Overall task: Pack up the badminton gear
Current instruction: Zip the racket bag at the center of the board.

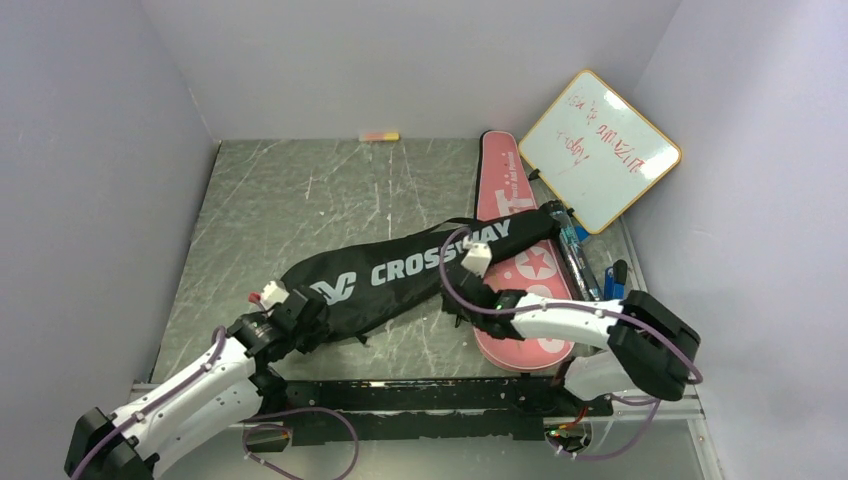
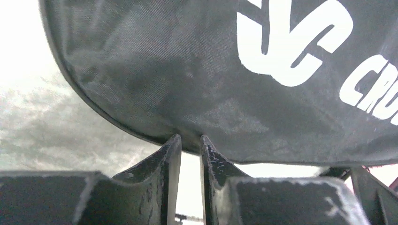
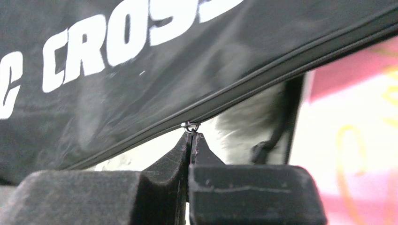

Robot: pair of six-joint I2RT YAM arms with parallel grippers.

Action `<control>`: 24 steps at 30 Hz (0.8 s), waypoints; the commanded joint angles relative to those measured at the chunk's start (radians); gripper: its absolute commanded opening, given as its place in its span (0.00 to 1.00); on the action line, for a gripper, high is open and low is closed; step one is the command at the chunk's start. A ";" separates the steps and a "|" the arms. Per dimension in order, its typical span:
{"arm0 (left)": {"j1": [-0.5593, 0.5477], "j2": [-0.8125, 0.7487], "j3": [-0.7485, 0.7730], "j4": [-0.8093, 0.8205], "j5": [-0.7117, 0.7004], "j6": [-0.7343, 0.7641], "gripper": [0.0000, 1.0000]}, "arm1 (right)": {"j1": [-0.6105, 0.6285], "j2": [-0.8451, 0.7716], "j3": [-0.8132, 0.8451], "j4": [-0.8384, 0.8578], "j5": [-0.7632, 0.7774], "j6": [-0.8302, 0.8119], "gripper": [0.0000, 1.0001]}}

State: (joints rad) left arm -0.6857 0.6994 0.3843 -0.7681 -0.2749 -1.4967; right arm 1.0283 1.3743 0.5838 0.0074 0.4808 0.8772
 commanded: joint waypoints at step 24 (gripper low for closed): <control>-0.170 0.538 0.552 0.320 0.285 1.254 0.77 | -0.400 -0.150 0.098 -0.184 -0.220 -0.197 0.00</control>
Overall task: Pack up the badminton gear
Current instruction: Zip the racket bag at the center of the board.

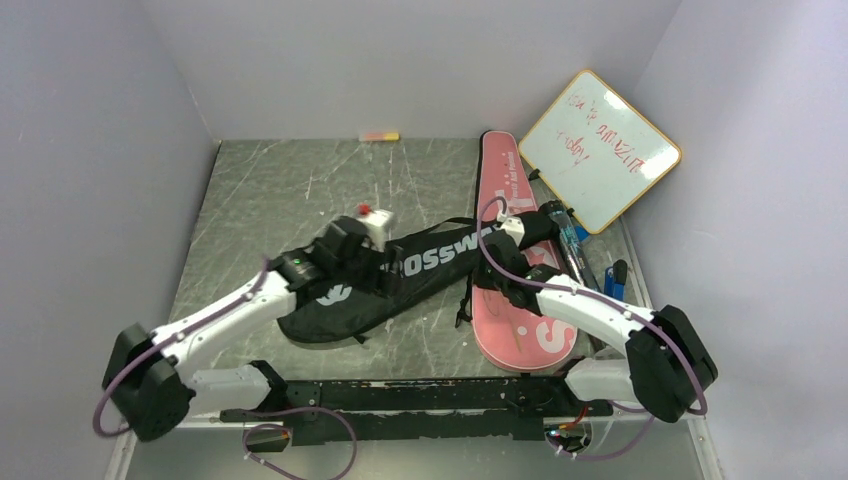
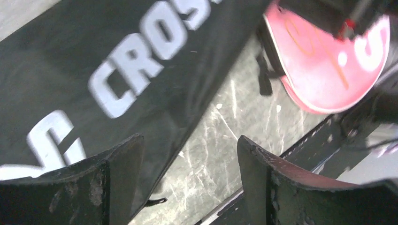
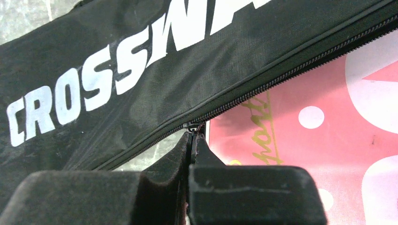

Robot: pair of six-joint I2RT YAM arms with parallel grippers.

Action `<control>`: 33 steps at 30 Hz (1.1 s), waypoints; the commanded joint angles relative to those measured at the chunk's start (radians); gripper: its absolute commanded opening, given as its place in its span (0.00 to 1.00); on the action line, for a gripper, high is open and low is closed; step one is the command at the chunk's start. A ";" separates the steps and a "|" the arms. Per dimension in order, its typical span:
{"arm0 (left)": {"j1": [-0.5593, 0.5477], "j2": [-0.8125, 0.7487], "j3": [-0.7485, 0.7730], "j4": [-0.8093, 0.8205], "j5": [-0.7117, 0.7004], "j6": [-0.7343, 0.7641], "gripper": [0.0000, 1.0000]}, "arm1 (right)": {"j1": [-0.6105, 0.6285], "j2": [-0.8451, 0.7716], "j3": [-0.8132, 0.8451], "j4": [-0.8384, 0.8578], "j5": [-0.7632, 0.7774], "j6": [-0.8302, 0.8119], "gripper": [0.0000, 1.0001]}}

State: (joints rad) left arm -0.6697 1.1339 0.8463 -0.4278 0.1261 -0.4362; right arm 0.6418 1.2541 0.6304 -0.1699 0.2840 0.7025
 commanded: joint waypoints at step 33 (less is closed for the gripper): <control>-0.359 0.399 0.200 0.027 -0.569 0.366 0.05 | -0.204 0.004 0.130 -0.060 -0.010 0.016 0.00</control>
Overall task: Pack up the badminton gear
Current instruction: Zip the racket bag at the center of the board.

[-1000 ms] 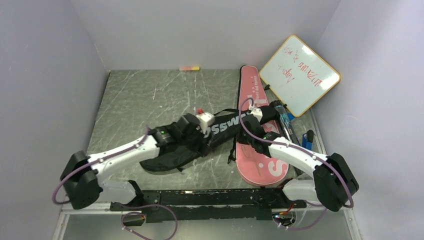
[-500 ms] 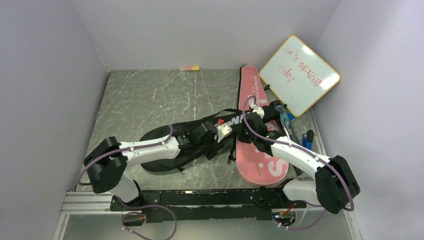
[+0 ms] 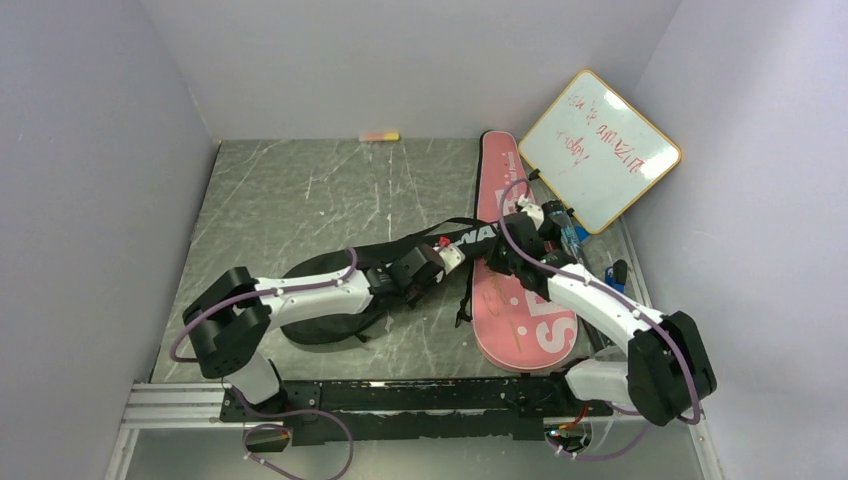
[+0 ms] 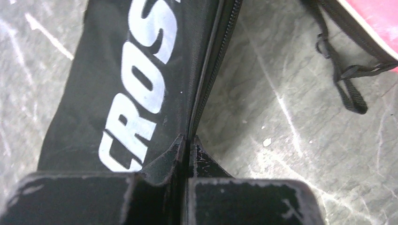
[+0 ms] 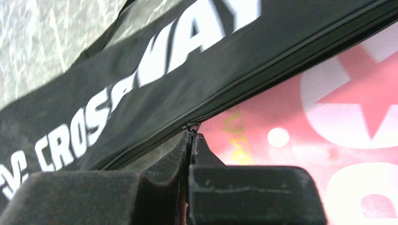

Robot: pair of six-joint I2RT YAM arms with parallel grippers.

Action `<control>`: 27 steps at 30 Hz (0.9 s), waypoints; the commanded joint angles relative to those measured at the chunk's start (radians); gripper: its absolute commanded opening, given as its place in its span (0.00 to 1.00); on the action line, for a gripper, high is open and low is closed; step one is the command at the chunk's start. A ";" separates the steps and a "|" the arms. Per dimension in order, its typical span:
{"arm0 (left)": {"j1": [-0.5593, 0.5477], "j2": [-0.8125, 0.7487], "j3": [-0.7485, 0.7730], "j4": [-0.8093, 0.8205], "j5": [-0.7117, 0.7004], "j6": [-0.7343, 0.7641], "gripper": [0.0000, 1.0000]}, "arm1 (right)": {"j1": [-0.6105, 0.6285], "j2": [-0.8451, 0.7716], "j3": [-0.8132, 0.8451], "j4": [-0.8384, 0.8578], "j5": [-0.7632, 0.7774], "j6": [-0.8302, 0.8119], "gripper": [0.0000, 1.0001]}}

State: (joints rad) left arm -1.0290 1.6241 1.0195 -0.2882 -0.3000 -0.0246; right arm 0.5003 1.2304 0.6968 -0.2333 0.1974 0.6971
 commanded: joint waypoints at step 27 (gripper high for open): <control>0.301 -0.314 0.169 -0.462 -0.113 -0.001 0.05 | -0.472 0.042 0.159 0.083 -0.237 -0.109 0.37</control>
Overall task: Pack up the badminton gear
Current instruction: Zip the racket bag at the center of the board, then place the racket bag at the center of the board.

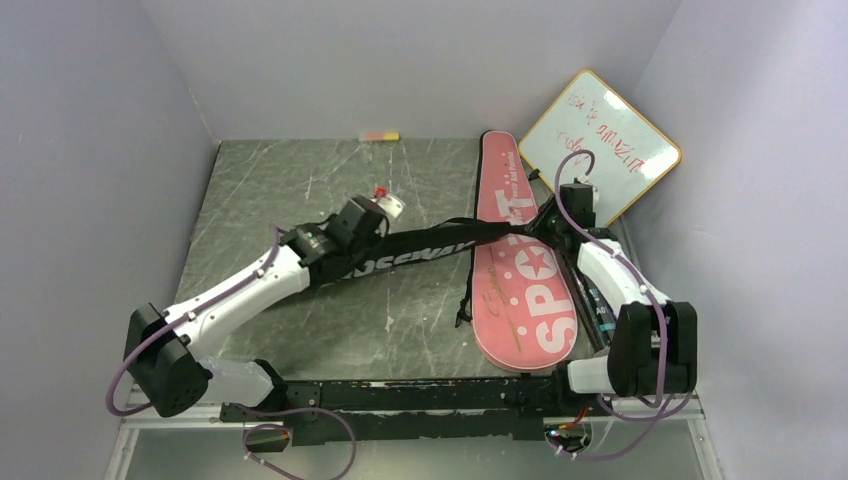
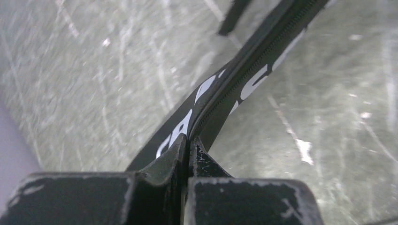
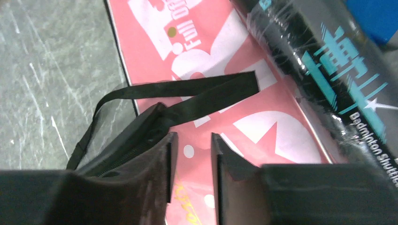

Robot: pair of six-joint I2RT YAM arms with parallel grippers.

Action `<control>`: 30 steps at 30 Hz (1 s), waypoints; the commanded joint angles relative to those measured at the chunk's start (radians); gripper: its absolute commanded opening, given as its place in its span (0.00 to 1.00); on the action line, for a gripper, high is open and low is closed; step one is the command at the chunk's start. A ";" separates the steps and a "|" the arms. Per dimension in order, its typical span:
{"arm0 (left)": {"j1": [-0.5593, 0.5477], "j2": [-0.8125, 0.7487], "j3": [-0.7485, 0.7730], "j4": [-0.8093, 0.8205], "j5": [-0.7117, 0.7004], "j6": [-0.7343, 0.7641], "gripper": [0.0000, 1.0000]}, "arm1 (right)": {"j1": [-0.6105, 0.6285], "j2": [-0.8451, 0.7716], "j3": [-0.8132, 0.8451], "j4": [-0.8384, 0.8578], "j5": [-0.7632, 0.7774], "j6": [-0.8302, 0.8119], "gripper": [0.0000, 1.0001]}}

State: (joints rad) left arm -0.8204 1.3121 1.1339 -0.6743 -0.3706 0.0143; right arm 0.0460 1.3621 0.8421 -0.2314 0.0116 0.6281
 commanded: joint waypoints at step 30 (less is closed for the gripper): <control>0.312 0.469 0.488 -0.028 -0.101 -0.274 0.05 | -0.012 -0.176 -0.015 0.113 -0.295 -0.071 0.53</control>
State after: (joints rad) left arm -0.5079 1.7531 1.6554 -0.8204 -0.6643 -0.1722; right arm 0.0319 1.1809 0.8375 -0.1741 -0.2253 0.5510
